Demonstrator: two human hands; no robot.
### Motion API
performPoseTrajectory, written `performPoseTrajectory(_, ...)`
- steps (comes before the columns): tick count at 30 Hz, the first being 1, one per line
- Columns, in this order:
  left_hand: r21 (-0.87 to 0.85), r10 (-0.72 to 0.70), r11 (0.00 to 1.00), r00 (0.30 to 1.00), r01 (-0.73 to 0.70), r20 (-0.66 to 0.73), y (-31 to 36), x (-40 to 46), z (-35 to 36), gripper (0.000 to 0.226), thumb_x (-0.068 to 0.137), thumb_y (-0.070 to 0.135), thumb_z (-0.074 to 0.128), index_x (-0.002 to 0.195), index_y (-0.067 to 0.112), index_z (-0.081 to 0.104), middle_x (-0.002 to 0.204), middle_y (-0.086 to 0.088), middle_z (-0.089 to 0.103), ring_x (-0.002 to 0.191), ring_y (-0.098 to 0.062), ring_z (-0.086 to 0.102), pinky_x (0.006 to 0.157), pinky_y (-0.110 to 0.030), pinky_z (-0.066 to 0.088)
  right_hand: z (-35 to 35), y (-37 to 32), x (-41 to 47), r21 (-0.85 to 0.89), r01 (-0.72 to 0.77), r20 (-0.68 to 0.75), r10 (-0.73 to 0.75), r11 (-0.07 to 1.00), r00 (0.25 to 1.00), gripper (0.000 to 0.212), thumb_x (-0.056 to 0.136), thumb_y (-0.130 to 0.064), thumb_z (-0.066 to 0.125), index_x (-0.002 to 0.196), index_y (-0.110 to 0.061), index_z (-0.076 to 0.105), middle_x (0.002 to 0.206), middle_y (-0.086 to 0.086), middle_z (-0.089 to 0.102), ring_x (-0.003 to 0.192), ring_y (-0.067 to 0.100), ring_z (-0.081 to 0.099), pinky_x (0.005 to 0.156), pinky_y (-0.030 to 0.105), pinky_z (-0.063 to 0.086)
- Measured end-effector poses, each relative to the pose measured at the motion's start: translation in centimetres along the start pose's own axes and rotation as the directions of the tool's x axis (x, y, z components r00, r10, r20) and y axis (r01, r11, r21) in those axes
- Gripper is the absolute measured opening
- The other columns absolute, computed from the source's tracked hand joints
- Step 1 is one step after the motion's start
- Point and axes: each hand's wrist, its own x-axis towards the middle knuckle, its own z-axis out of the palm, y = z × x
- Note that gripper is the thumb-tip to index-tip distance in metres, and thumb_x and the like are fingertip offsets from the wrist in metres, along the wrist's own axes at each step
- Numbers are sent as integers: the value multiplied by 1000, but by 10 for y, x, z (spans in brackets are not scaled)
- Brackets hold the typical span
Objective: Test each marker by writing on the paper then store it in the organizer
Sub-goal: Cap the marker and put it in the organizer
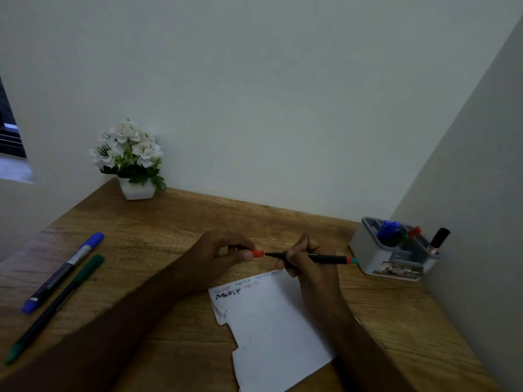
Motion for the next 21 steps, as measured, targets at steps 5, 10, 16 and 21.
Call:
performPoseTrajectory(5,-15,55,998,998,-54,36,4,0,6,14,90,20,66,100,20,75,89,12,72,86,-12,66,74,-25,50,2,5,-2,-109,3,103,9,994,995,11,80,-5,64,73,2,60,67,16,67,61,20,59,60,33,46)
performPoseTrajectory(10,-110,42,993,999,-38,33,9,0,12,11,91,13,65,90,8,74,82,-2,72,77,-14,66,68,-25,50,3,3,-2,-111,-5,143,21,994,990,28,85,-15,74,79,5,55,61,9,60,57,18,54,56,26,44)
performPoseTrajectory(16,-189,26,982,1000,-27,-12,14,-2,15,16,88,23,63,75,20,72,72,-6,69,67,-24,64,62,-38,49,2,3,2,-26,-72,198,75,997,977,34,83,-17,77,72,-2,49,56,4,52,53,15,46,54,25,39)
performPoseTrajectory(21,-176,-19,984,1000,16,-18,20,-2,13,17,90,18,64,79,10,74,77,-8,73,74,-26,68,69,-41,53,1,2,3,-16,-79,195,80,997,977,27,79,-20,79,73,-9,56,61,7,58,56,16,50,56,27,41)
